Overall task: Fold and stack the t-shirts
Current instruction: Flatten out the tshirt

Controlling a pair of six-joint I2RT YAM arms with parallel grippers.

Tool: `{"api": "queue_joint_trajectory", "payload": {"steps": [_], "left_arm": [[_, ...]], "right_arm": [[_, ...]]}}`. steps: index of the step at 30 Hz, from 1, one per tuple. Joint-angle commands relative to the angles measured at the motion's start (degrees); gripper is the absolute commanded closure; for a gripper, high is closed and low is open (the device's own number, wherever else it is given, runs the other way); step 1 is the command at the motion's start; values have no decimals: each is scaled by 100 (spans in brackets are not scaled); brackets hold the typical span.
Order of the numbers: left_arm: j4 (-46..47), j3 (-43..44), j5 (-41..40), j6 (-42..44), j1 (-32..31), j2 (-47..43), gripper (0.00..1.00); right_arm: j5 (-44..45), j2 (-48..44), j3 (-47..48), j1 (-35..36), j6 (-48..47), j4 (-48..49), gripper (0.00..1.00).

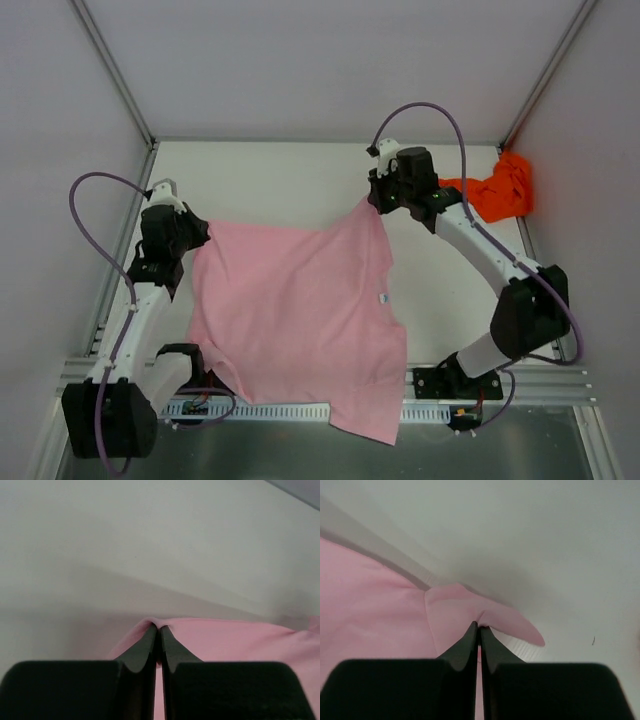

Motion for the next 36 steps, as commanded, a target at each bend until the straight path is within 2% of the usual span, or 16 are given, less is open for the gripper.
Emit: {"api": "queue_joint_trajectory", "payload": {"steps": [1,5,6,9,10,13,15,21,27,34,36], "left_arm": [[2059,-281,-607,-1,4,797,100],[2669,121,-766,332,-5,2249,100],[2722,471,-818,498,-5,2844,100],[2714,1305,-819,693,-5,3873,100],[2705,1509,-749,702,-5,4087,100],[2687,2160,-687,711,-5,4729,100],[2617,2547,-722,720,-5,5071,100],[2888,2830,-863,860,13,5389,100],[2661,3120,-660,992,13,5662,100],[2573,3208,-863,869,101,5794,100],[2573,3208,-845,869,118,5820,100]], "right_arm": [[-323,788,363,-185,221,1359,99],[-535,2250,1540,-299,283,1044,99],[-544,2505,1786,-317,274,991,99],[-614,3437,2858,-396,248,719,99],[-623,3630,3374,-431,230,535,99],[-457,4220,4062,-536,160,314,99],[-386,4397,4161,-589,230,331,99],[-228,4441,4206,-677,257,278,99],[-123,4546,4284,-721,239,164,99],[273,4897,4767,-853,414,-661,99],[291,4933,4838,-914,502,-829,81]]}}
